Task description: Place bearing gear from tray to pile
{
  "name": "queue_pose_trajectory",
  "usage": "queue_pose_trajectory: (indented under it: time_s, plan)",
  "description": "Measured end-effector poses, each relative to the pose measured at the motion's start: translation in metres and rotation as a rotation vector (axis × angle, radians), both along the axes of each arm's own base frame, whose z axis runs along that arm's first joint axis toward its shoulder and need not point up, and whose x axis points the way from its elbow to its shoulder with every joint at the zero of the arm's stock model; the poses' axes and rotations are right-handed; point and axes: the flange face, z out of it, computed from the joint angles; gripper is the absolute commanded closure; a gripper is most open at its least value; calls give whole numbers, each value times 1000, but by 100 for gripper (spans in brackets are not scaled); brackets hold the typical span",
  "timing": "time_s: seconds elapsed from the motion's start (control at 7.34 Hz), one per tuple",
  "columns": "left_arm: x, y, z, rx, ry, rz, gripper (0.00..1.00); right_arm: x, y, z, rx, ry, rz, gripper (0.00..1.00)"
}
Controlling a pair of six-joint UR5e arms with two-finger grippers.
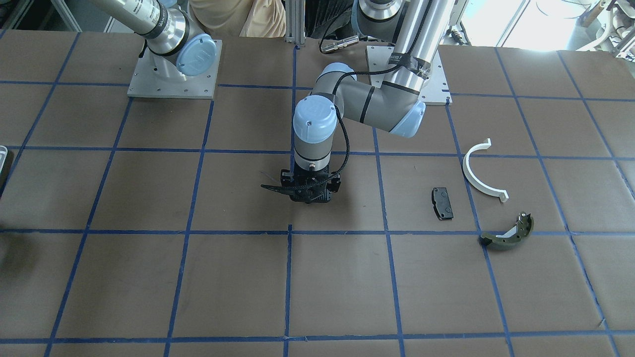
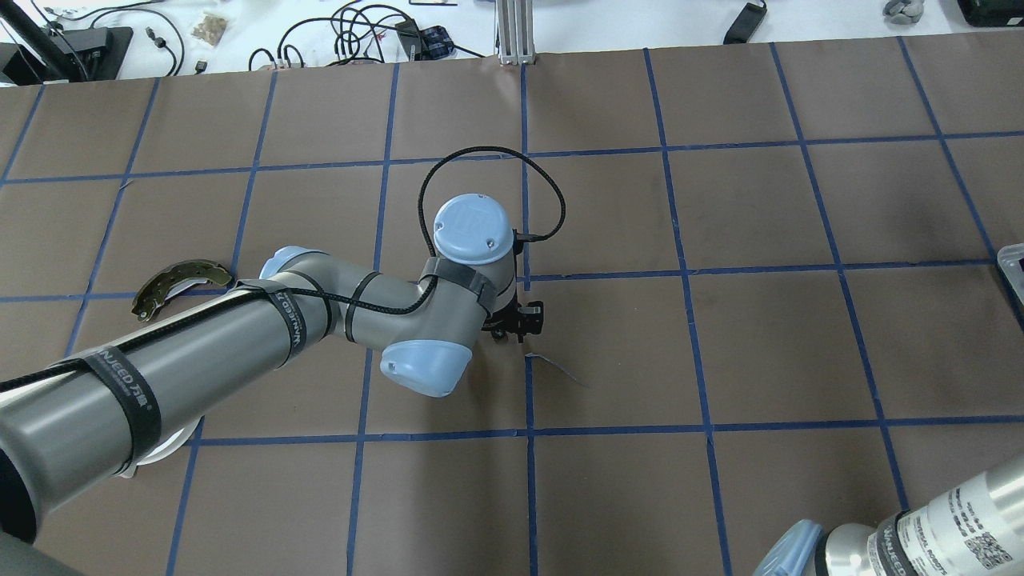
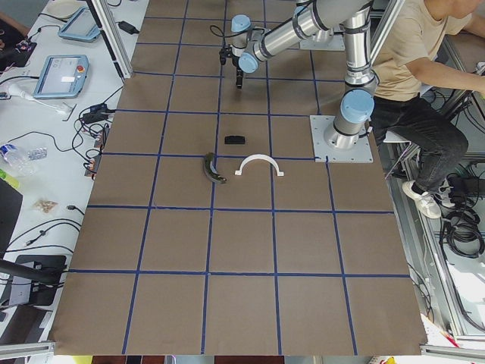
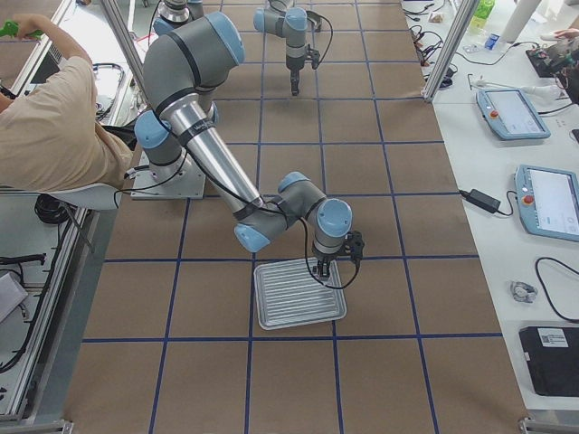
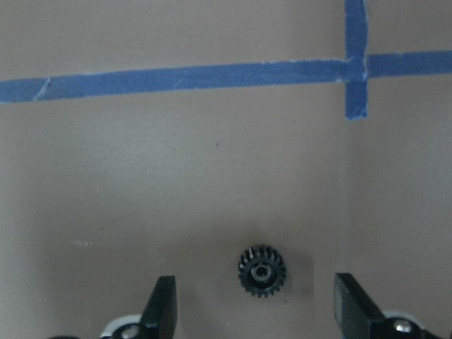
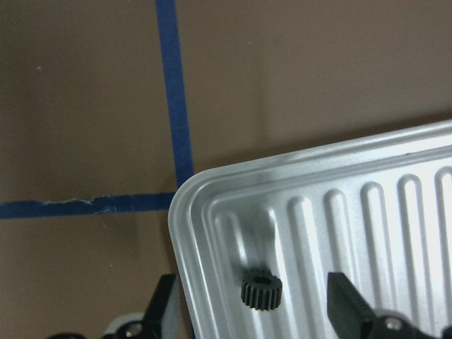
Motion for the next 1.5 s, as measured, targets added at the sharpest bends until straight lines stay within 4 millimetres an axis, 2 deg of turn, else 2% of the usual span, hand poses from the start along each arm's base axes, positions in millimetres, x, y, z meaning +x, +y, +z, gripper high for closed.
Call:
queue_pose_trajectory:
  time_s: [0.27,0.41,0.82,1.09,1.36,1.5]
  plan:
    - [0,-1,-2,4,0,-4,83,3,5,-8,18,-7,23,22]
    - [0,-2,-2,0,0,-11,100,2,6,-9,23,-5,28,24]
    - [0,-3,3,-13,4,-19,100,-4,9,-13,36,4,27,29]
    - [2,-2,15,-29,7,-28,100,-6,9,-16,37,4,26,42]
    - [17,1,30,-32,7,-48,100,-6,9,-16,36,5,26,43]
    - [35,5,37,-29,5,-66,100,-6,9,-17,37,4,27,43]
